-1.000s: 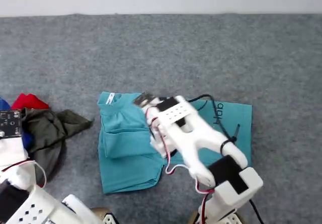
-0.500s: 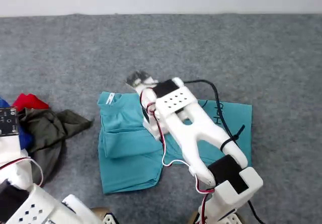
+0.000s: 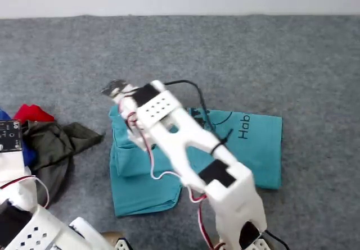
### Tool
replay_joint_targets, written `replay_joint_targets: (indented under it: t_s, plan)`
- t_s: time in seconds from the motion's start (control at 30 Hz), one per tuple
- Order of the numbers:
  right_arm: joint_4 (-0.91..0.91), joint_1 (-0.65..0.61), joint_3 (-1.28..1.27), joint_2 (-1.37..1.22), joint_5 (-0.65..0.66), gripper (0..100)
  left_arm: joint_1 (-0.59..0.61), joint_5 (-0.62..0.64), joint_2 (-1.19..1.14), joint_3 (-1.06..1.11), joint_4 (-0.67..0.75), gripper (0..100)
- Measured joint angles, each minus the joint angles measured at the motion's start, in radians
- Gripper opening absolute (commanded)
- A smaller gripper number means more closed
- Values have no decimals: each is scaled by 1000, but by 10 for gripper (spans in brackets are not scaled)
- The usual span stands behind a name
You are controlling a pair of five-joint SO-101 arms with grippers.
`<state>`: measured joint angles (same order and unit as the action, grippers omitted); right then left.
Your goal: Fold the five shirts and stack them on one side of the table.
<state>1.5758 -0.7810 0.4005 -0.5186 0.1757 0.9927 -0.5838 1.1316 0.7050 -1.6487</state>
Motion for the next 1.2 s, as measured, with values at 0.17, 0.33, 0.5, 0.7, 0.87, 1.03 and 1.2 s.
replay_joint_targets:
  t_s: [0.17, 0.33, 0.5, 0.7, 0.87, 1.03, 1.2]
  plan:
    - [72, -57, 157, -94, 0, 177, 0, 0, 0, 0, 0, 15]
    - [80, -114, 230, -130, 0, 177, 0, 0, 0, 0, 0, 15]
    - [80, -173, 249, -141, 0, 175, 0, 0, 0, 0, 0, 15]
    - [72, -193, 249, -221, 0, 100, 0, 0, 0, 0, 0, 15]
    - [72, -193, 282, -259, 25, 18, 0, 0, 0, 0, 0, 15]
    - [146, -193, 433, -259, 92, 9, 0, 0, 0, 0, 0, 15]
    - [178, -192, 606, -259, 101, 9, 0, 0, 0, 0, 0, 15]
